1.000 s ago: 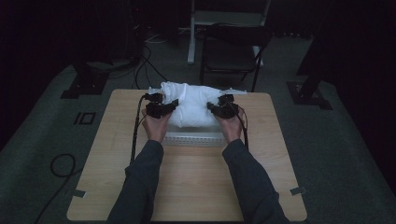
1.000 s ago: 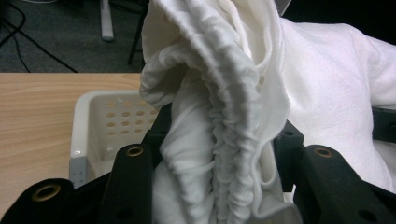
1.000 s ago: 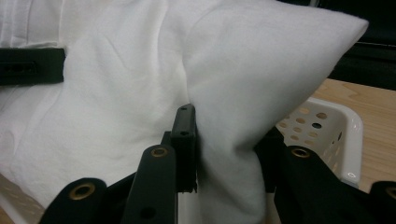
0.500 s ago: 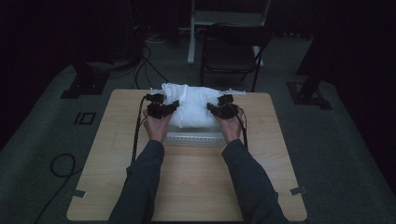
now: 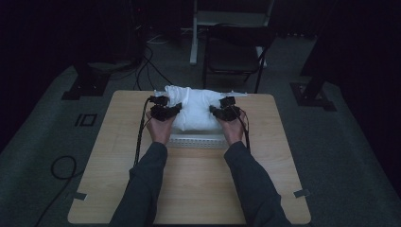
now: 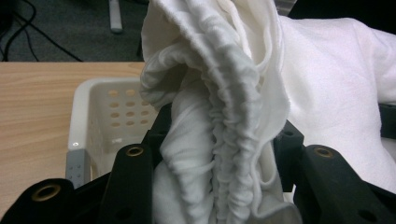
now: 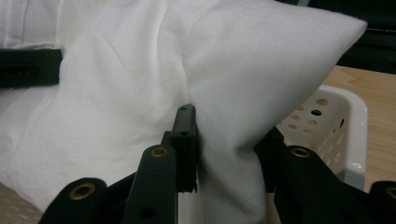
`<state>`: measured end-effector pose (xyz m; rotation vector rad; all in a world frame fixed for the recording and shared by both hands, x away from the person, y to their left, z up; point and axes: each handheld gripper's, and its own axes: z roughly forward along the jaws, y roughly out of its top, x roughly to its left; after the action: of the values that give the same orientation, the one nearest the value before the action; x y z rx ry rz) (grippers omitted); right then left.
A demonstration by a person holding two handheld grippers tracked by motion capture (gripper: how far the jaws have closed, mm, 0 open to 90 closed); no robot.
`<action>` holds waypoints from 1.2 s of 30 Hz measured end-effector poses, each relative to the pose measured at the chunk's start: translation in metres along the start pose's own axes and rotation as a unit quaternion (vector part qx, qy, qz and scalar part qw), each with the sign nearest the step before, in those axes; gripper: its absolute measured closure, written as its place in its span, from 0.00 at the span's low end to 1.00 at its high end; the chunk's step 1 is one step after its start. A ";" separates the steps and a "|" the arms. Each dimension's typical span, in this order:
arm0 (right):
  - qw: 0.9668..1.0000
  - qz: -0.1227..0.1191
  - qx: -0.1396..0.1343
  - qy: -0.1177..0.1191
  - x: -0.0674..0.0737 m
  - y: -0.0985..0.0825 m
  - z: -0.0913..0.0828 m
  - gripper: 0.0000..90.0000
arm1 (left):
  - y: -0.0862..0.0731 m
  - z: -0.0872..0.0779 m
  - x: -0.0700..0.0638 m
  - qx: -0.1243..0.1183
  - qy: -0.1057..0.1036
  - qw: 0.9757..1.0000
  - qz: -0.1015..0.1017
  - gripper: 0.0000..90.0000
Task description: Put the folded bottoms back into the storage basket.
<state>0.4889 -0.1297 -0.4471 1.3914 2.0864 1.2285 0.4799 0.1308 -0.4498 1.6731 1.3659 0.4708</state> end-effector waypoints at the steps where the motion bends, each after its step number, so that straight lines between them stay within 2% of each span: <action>1: 1.000 0.001 0.002 -0.002 0.000 -0.001 0.001 0.77 | -0.001 0.001 0.000 0.002 0.001 1.000 0.000 0.61; 16: 0.999 0.004 0.033 -0.008 -0.005 -0.011 0.010 0.76 | -0.010 0.012 -0.008 0.025 0.022 0.999 0.026 0.61; 24: 0.999 0.003 0.043 -0.014 -0.005 -0.017 0.009 0.76 | -0.014 0.015 -0.011 0.035 0.025 0.998 0.036 0.61; 32: 0.998 -0.010 0.052 -0.022 -0.002 -0.019 0.009 0.76 | -0.022 0.016 -0.009 0.041 0.024 0.999 0.026 0.61; 36: 0.998 -0.015 0.057 -0.027 0.000 -0.021 0.011 0.75 | -0.023 0.015 -0.011 0.044 0.030 0.998 0.032 0.61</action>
<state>0.4843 -0.1274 -0.4707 1.4202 2.1616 1.0647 0.4747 0.1147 -0.4745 1.7917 1.3961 0.5081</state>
